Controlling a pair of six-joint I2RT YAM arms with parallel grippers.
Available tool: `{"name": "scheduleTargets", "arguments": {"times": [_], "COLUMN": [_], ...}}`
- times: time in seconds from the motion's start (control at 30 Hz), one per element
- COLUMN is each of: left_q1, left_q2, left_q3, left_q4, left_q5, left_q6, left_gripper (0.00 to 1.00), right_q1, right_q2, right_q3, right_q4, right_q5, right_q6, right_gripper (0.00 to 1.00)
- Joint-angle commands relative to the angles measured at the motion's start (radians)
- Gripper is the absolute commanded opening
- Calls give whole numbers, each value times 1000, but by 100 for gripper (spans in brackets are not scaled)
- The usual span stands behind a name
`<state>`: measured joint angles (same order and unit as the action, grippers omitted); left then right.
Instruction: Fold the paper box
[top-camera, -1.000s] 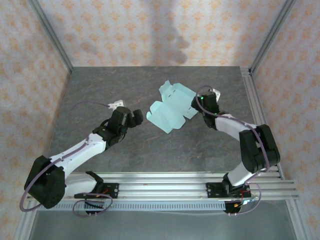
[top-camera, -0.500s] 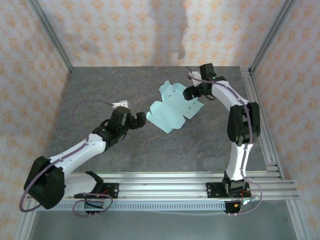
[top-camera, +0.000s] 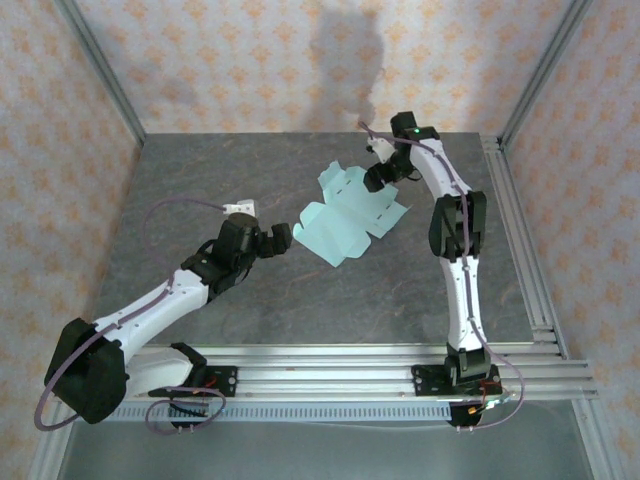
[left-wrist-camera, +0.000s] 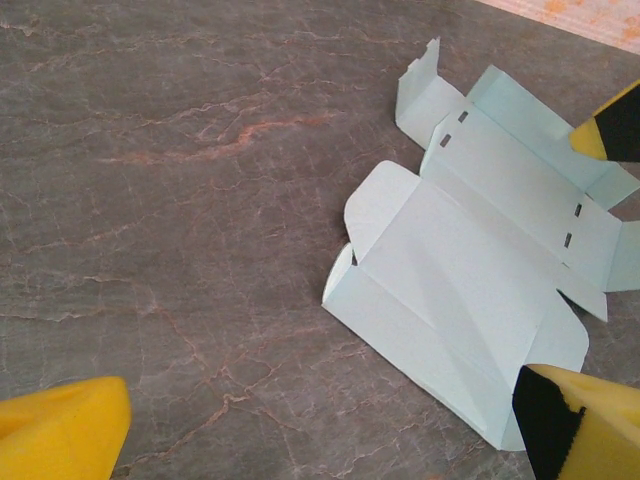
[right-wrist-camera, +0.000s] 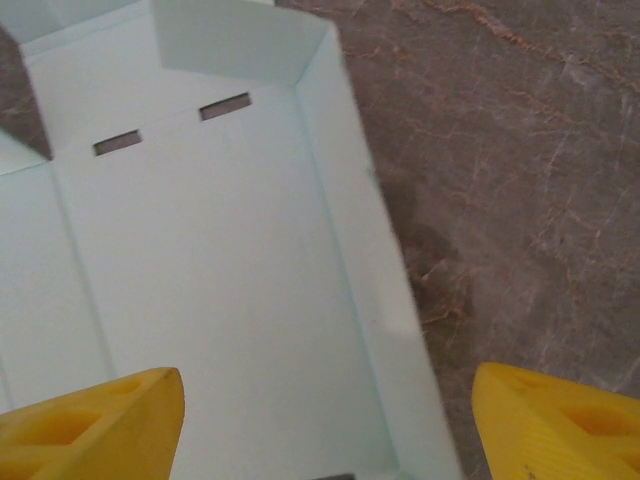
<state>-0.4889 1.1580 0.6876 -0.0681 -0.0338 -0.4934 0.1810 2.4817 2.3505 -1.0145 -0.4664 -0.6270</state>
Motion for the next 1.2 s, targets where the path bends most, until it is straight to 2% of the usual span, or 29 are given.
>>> {"name": "scheduleTargets", "arguments": {"times": [0.0,0.1,0.17,0.37,0.57,0.73,0.97,1.17], "left_q1": [0,0,1,0,1,1,0,-3], "left_q2": [-11,-9,-10,-6,-7,-6,2,23], "left_q3": [0,0,-1,-3,-2,-5,-5,9], "left_q4": [-8,-7,-6,-9,-8,-6,1,8], "left_q5": [-17,-15,-15,-15,-12,-12,-12,4], "left_q6": [30,31,30,30,29,21,15,22], "left_gripper": [100,100,100,100,100,100,100,100], "right_q1": [-8,-9,-11,-11,-16,-15,-8,47], "right_q2": [63,106,125,124,69,-58,-330,-534], "right_q3": [104,161,185,194,139,-60,-532,-860], "right_q4": [-98,-116,-125,-140,-133,8,346,488], "right_q5": [39,39,39,28,27,61,132,225], "right_q6": [-21,-34,-45,-62,-55,65,348,451], "right_gripper": [76,73,66,30,5,4,2,3]}}
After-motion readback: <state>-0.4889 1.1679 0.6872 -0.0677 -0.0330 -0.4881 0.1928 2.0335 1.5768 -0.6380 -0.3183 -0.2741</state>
